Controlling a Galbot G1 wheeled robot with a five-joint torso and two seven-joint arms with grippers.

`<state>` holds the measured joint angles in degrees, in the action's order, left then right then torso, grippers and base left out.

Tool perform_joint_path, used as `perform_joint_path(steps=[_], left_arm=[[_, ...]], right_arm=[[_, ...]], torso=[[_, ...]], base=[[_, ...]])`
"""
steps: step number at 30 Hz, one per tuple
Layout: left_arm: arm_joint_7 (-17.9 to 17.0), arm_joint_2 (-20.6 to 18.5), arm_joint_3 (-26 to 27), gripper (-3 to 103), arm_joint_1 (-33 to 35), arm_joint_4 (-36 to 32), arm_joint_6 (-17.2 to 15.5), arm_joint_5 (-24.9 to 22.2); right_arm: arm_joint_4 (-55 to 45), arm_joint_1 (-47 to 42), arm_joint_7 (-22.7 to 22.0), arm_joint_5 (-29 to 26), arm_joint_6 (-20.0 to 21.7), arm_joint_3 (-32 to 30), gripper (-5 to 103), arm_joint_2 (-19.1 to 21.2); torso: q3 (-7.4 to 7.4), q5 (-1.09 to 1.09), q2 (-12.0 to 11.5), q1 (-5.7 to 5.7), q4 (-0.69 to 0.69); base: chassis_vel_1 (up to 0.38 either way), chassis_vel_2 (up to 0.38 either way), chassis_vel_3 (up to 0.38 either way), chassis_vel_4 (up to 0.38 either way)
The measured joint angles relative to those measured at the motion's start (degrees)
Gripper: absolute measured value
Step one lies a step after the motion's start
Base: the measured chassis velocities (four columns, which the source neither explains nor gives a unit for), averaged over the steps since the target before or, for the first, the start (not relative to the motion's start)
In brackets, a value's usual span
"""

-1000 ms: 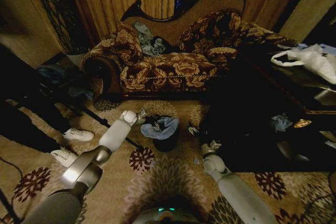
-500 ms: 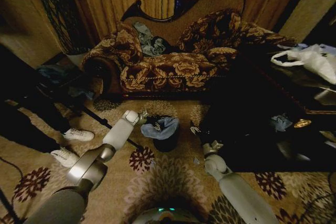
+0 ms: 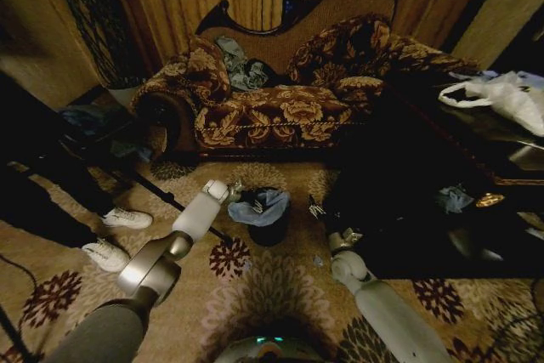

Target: Place a garbage bag over the trash bin.

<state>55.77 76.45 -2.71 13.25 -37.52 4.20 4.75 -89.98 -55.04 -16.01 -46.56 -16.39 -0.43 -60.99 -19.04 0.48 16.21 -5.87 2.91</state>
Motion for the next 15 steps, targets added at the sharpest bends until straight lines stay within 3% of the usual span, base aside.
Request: perform_joint_path(steps=[15], left_arm=[[-0.2, 0.0, 1.9, 100, 3.7, -3.9, 0.6, -0.1]], right_arm=[[-0.7, 0.1, -0.5, 1.4, -0.1, 0.9, 100, 0.3]], torso=[[0.0, 0.01, 0.0, 0.0, 0.0]], base=[[0.0, 0.0, 0.0, 0.0]])
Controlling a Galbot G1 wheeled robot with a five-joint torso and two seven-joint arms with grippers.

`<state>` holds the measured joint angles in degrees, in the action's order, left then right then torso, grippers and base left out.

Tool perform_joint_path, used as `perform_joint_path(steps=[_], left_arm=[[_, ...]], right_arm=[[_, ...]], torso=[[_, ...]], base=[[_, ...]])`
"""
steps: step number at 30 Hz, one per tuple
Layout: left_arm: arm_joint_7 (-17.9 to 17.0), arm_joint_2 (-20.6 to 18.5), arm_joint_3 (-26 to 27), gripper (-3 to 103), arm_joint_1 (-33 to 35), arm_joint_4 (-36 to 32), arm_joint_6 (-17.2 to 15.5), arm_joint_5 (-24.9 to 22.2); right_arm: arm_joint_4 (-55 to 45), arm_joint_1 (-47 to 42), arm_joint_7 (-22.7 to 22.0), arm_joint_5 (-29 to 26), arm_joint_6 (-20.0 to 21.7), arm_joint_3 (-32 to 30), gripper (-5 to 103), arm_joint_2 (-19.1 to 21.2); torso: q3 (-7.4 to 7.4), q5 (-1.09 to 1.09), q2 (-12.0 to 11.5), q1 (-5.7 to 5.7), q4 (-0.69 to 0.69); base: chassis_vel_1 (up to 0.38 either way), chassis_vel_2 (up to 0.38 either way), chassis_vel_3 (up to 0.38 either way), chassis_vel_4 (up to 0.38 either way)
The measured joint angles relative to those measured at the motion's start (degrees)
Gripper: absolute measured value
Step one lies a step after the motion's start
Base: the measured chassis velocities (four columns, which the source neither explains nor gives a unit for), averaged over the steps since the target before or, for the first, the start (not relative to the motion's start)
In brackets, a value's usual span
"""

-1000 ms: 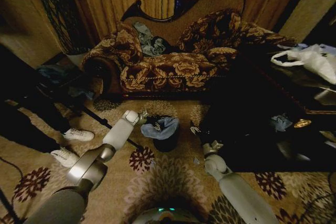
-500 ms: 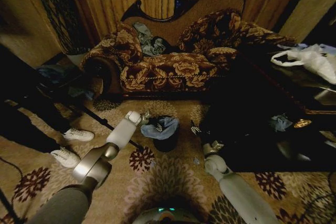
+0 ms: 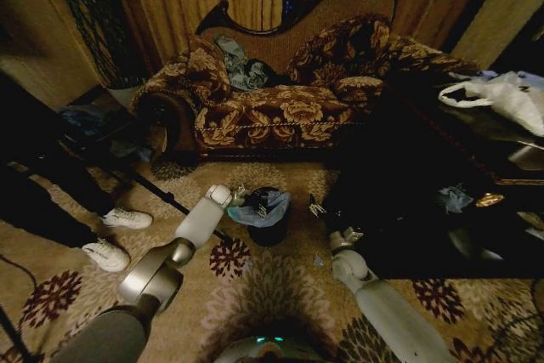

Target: Place a garbage bag over the trash bin.

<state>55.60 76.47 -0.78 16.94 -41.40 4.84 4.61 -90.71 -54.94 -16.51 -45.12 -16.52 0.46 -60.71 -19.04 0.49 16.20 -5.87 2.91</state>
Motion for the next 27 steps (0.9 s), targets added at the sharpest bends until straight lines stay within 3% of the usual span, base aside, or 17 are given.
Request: perform_joint_path(steps=[27], left_arm=[[-1.5, -0.2, 0.1, 100, 6.4, -9.0, -1.8, -4.3]], right_arm=[[0.1, 0.2, -0.4, 3.9, 0.3, 2.8, 100, -2.2]], torso=[[0.0, 0.0, 0.0, 0.0, 0.01]], base=[[0.0, 0.0, 0.0, 0.0]])
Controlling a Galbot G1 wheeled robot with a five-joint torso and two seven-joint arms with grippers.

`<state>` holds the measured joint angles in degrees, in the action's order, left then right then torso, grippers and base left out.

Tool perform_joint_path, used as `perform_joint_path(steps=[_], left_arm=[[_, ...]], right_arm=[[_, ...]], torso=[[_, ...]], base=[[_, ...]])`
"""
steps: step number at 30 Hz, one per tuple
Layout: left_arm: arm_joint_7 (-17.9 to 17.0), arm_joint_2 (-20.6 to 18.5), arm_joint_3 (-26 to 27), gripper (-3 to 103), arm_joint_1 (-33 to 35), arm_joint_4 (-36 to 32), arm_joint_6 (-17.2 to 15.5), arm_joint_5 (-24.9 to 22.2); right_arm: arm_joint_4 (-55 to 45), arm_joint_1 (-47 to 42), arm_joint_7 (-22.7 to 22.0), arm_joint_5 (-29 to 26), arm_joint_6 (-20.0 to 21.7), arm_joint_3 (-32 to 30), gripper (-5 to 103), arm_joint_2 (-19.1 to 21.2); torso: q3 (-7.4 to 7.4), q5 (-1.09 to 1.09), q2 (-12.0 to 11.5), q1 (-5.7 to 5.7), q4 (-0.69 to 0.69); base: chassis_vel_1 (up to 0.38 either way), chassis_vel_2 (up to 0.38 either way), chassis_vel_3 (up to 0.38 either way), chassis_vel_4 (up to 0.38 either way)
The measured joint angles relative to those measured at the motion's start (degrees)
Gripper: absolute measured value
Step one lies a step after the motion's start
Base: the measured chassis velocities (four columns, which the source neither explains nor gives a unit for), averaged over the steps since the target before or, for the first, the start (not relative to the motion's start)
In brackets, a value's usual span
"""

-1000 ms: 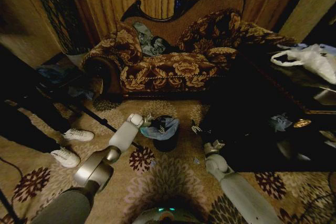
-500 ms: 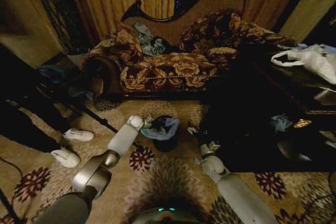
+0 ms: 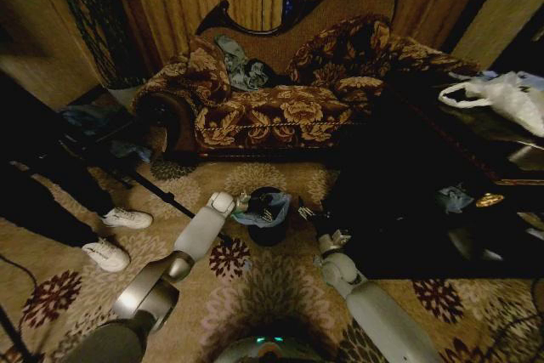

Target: Place a garbage bag over the trash bin.

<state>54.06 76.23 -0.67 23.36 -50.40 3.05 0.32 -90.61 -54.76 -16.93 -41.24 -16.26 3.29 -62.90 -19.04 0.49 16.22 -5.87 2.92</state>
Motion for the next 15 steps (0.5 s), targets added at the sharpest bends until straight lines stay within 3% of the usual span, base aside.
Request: perform_joint_path(steps=[3, 6, 15], left_arm=[[-0.1, 0.0, -0.1, 103, 0.9, -1.6, -0.5, -0.2], [-0.1, -0.4, -0.1, 97, 1.5, -3.1, -1.0, -0.3], [0.0, -1.2, 0.0, 99, 4.1, -5.1, -1.9, -0.6]], right_arm=[[0.2, 0.2, 0.0, 0.1, 0.1, 0.1, 100, -0.1], [0.4, 0.6, 0.0, 0.2, 0.2, 0.2, 100, -0.2], [1.2, 1.4, 0.0, 0.5, 0.3, 0.6, 100, -0.7]], torso=[[0.0, 0.0, 0.0, 0.0, 0.0], [0.0, 0.0, 0.0, 0.0, 0.0], [0.0, 0.0, 0.0, 0.0, -0.01]], base=[[0.0, 0.0, 0.0, 0.0], [0.0, 0.0, 0.0, 0.0], [0.0, 0.0, 0.0, 0.0]])
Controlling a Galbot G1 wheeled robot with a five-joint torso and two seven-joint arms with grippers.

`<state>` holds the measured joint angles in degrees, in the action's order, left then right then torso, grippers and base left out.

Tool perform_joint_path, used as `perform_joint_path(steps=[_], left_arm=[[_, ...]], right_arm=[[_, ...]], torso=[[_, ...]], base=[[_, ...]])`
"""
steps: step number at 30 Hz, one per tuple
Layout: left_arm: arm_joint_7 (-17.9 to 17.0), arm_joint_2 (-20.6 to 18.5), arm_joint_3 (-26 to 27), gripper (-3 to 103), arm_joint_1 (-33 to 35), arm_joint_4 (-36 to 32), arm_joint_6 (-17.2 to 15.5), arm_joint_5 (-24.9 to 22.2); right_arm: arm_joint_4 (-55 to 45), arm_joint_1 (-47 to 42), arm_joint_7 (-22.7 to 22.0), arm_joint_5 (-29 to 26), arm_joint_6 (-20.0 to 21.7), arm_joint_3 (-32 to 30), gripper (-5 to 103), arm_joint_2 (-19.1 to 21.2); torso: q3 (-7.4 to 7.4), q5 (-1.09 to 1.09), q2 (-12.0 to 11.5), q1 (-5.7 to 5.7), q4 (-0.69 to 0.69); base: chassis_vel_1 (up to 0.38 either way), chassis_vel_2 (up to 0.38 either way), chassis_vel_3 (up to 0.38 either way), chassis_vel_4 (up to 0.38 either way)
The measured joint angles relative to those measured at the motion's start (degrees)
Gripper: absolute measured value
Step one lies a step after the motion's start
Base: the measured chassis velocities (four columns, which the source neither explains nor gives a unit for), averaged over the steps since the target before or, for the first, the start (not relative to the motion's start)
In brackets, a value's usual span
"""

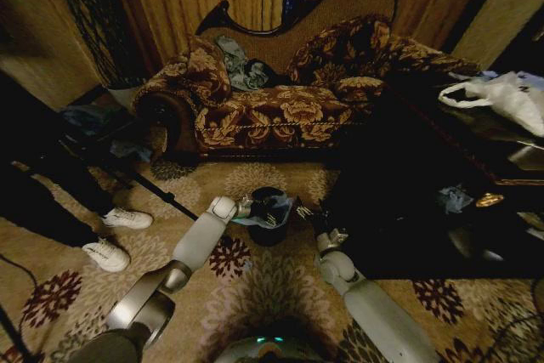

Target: Place a garbage bag over the trash bin.

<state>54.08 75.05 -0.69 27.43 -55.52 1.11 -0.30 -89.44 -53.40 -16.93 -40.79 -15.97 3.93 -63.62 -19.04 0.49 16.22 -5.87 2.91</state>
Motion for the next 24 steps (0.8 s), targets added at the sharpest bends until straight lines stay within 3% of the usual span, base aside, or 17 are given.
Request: perform_joint_path(steps=[15, 24], left_arm=[[-1.2, 0.6, 0.5, 99, 1.2, 2.0, 1.1, 2.9], [-4.1, -1.0, 2.7, 99, 3.3, -2.9, 1.1, 2.9]], right_arm=[[0.5, 0.2, 0.4, -0.5, -0.4, -0.1, 100, -0.2], [0.7, 1.2, 0.9, -0.8, -0.2, 0.0, 100, -0.6]], torso=[[0.0, 0.0, 0.0, 0.0, 0.01], [0.0, 0.0, 0.0, 0.0, 0.01]], base=[[0.0, 0.0, 0.0, 0.0], [0.0, 0.0, 0.0, 0.0]])
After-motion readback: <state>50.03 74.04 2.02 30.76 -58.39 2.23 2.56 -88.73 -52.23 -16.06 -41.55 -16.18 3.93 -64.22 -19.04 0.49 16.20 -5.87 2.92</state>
